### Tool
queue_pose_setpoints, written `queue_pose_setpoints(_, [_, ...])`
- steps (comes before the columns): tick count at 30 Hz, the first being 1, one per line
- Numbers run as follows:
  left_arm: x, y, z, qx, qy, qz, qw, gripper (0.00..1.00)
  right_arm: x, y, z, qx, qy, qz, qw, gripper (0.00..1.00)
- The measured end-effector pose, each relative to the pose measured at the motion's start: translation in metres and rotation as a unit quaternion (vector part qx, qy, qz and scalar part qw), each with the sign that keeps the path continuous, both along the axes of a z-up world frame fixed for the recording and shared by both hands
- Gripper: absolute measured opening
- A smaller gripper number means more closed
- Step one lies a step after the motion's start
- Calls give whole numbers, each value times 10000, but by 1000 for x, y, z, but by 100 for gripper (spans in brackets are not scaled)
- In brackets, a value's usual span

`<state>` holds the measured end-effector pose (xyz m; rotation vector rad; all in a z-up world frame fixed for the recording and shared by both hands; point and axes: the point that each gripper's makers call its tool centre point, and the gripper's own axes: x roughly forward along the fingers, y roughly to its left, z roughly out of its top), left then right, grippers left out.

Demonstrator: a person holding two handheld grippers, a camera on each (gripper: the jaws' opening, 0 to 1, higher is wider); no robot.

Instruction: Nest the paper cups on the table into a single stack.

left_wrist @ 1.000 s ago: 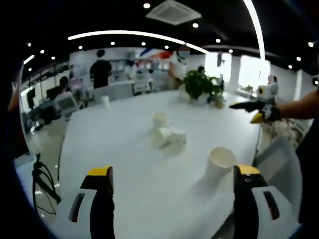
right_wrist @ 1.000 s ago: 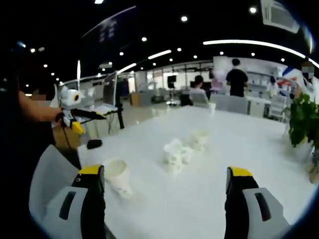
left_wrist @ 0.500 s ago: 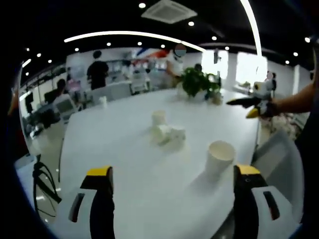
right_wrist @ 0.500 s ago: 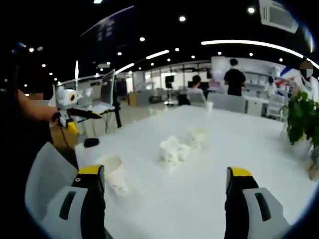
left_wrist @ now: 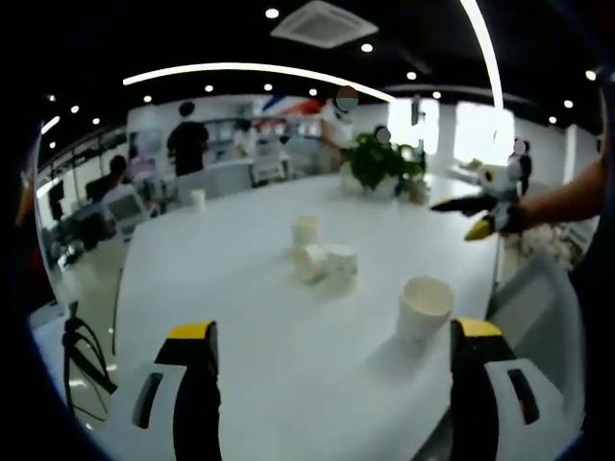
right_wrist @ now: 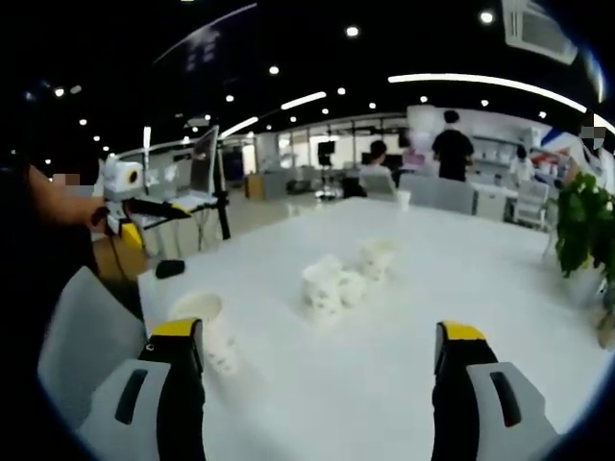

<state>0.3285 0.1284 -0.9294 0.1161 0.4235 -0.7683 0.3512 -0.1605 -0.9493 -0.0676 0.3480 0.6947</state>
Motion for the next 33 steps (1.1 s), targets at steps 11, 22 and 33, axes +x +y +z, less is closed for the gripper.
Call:
queue_pose_setpoints(11, [-3,-2,1,-40,-2,15,10000,100,30,0,-11,52,-108,-190,9997,99])
queue_pose_setpoints(22, [-9,-8,-2,-55,-17,9,10000,100,41,12,-24,93,5,-118,9999,97])
queue_pose_setpoints(33, [-12,-8,-3,-55,-32,0,10000,100,54,23,-43,84,92,-81,9999,96])
